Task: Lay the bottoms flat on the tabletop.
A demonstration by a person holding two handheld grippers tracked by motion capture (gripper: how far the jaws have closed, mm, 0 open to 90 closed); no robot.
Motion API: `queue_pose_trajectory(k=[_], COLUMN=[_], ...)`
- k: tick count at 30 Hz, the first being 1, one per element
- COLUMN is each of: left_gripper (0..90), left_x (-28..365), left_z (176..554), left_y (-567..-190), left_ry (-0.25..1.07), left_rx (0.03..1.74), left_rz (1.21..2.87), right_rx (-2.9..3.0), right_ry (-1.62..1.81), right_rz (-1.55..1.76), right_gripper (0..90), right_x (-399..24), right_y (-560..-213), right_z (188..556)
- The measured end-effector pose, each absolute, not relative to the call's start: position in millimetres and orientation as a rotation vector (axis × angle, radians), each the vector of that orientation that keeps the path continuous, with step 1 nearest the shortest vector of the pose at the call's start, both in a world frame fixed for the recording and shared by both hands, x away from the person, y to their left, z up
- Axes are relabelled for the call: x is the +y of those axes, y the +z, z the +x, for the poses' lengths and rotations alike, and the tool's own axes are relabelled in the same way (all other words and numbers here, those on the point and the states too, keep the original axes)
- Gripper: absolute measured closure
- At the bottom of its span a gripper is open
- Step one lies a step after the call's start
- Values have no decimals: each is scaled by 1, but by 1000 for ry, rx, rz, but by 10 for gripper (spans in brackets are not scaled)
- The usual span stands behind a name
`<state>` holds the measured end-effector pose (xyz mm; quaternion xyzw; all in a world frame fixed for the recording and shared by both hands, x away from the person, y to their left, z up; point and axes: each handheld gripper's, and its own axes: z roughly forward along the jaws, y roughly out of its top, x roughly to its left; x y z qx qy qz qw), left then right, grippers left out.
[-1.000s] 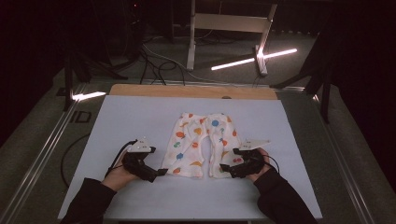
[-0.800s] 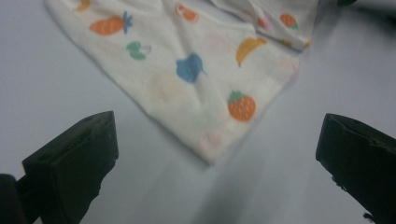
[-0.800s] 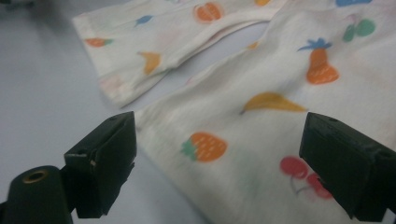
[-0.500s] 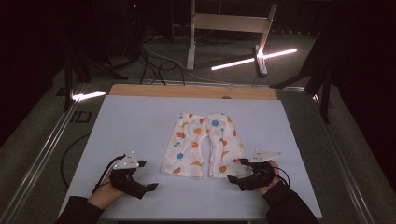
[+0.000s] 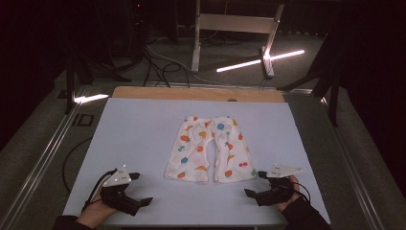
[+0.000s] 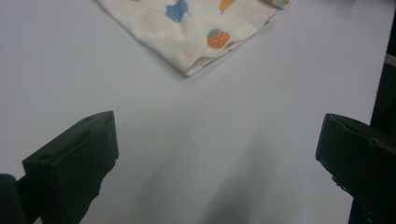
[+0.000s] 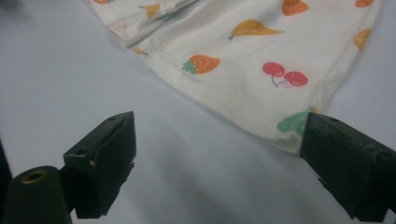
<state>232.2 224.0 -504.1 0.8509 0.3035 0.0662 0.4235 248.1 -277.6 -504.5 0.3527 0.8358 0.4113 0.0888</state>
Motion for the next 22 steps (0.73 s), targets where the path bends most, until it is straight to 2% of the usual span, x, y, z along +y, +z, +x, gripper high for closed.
queue_pose_trajectory(k=[22], left_gripper=[1], left_x=[232], left_z=[234], left_y=[-508], left_ry=[164], left_rx=[774], left_rz=[2094], right_rx=[2483], right_ry=[1222], right_rz=[1064], right_gripper=[110], right_x=[-278], right_y=[-510], right_z=[250])
